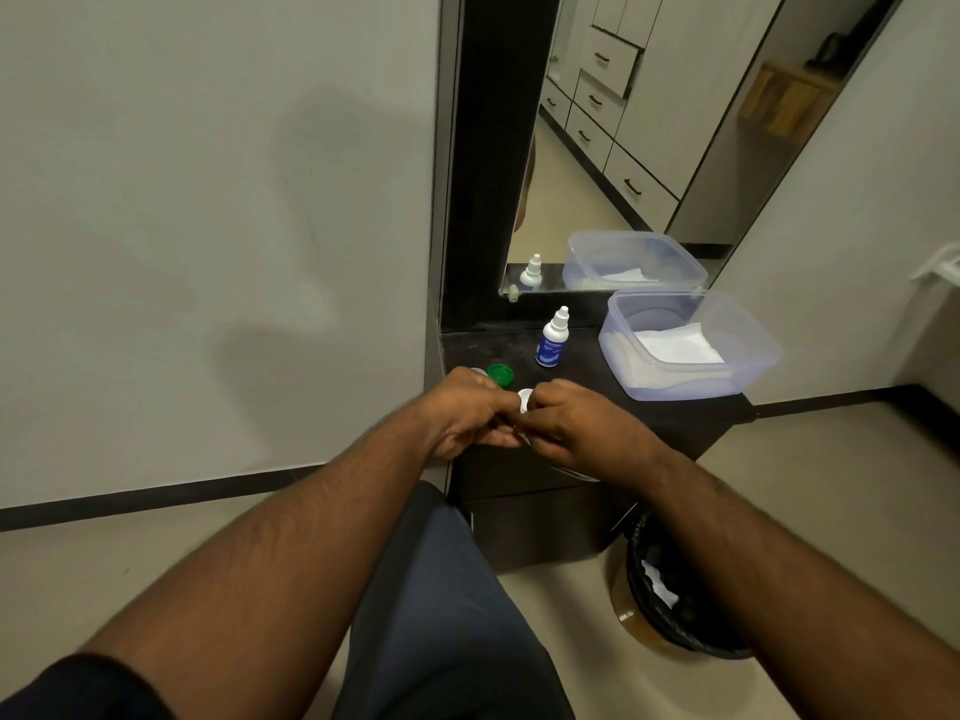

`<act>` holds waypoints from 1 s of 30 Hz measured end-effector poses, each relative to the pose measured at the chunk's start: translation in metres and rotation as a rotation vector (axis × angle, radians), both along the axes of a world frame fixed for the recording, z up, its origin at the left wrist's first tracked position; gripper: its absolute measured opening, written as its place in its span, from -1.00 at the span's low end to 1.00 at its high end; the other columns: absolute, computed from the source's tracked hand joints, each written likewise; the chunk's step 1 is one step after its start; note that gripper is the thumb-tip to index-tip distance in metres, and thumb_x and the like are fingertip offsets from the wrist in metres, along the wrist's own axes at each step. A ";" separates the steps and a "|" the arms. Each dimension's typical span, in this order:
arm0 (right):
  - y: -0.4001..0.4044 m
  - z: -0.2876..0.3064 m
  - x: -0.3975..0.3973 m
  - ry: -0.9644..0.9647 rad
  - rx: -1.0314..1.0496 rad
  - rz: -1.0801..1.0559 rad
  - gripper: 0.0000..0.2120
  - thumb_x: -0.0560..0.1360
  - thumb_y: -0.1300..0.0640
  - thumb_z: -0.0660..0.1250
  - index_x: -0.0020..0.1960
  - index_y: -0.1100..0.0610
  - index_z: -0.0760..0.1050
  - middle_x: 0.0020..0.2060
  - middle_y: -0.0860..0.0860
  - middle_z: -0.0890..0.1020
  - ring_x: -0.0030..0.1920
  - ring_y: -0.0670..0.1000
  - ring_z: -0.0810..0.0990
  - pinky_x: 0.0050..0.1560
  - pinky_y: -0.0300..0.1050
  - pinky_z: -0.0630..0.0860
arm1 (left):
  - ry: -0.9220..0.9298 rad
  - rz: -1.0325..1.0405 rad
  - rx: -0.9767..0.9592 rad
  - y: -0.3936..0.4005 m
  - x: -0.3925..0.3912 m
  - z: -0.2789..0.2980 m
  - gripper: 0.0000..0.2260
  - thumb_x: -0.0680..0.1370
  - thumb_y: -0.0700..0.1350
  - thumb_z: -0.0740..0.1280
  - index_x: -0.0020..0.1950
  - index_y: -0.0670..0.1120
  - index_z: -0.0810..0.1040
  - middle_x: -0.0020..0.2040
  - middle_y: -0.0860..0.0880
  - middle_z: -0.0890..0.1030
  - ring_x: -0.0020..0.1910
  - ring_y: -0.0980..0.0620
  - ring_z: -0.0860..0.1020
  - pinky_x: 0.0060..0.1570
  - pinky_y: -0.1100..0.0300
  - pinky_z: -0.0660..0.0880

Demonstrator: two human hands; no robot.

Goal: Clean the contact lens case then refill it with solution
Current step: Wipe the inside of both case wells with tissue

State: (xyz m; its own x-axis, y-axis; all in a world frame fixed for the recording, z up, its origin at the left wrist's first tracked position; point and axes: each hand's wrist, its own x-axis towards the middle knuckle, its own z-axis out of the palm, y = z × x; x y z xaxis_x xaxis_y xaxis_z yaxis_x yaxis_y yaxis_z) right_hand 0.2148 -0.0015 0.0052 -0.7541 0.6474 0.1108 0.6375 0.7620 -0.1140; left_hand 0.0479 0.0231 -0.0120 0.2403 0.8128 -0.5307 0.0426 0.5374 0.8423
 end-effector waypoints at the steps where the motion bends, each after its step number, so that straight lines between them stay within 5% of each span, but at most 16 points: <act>1: -0.001 -0.001 0.000 0.011 0.030 -0.012 -0.82 0.42 0.19 0.43 0.02 0.17 0.63 -0.18 0.09 0.58 -0.18 0.02 0.50 -0.21 -0.21 0.28 | 0.010 0.008 0.001 0.000 0.001 0.000 -0.94 0.47 -0.34 0.38 -0.07 -0.26 0.57 -0.19 -0.22 0.66 -0.24 -0.07 0.69 -0.20 0.11 0.66; 7: -0.012 -0.014 -0.002 0.162 0.052 -0.101 -0.78 0.39 0.24 0.41 0.04 0.23 0.61 -0.22 0.14 0.56 -0.21 0.08 0.52 -0.22 -0.19 0.33 | 0.059 0.023 0.025 0.000 0.006 -0.001 -0.96 0.47 -0.34 0.37 -0.14 -0.23 0.56 -0.26 -0.18 0.62 -0.38 0.01 0.66 -0.32 0.19 0.64; 12: -0.014 -0.020 0.000 0.090 0.098 -0.061 -0.85 0.37 0.25 0.44 -0.06 0.23 0.61 -0.19 0.13 0.58 -0.22 0.09 0.53 -0.31 -0.13 0.41 | 0.082 0.040 0.038 0.000 0.007 0.000 -0.93 0.45 -0.37 0.36 -0.18 -0.23 0.55 -0.30 -0.15 0.61 -0.44 0.05 0.64 -0.40 0.24 0.59; 21: -0.022 -0.036 0.028 0.014 0.227 -0.159 -0.78 0.28 0.24 0.53 -0.10 0.21 0.61 -0.23 0.10 0.58 -0.26 0.07 0.54 -0.39 -0.11 0.47 | 0.102 0.046 0.032 0.001 0.008 -0.002 -0.97 0.48 -0.34 0.36 -0.09 -0.27 0.57 -0.14 -0.24 0.66 -0.27 -0.05 0.68 -0.27 0.13 0.66; 30: -0.016 -0.030 0.024 0.576 -0.116 -0.410 -0.87 0.45 0.24 0.41 -0.01 0.15 0.66 -0.16 -0.02 0.61 -0.12 -0.15 0.56 -0.07 -0.43 0.42 | 0.097 0.041 0.032 -0.001 0.008 -0.002 -0.94 0.47 -0.37 0.36 -0.18 -0.25 0.57 -0.09 -0.23 0.65 -0.23 -0.06 0.69 -0.27 0.14 0.65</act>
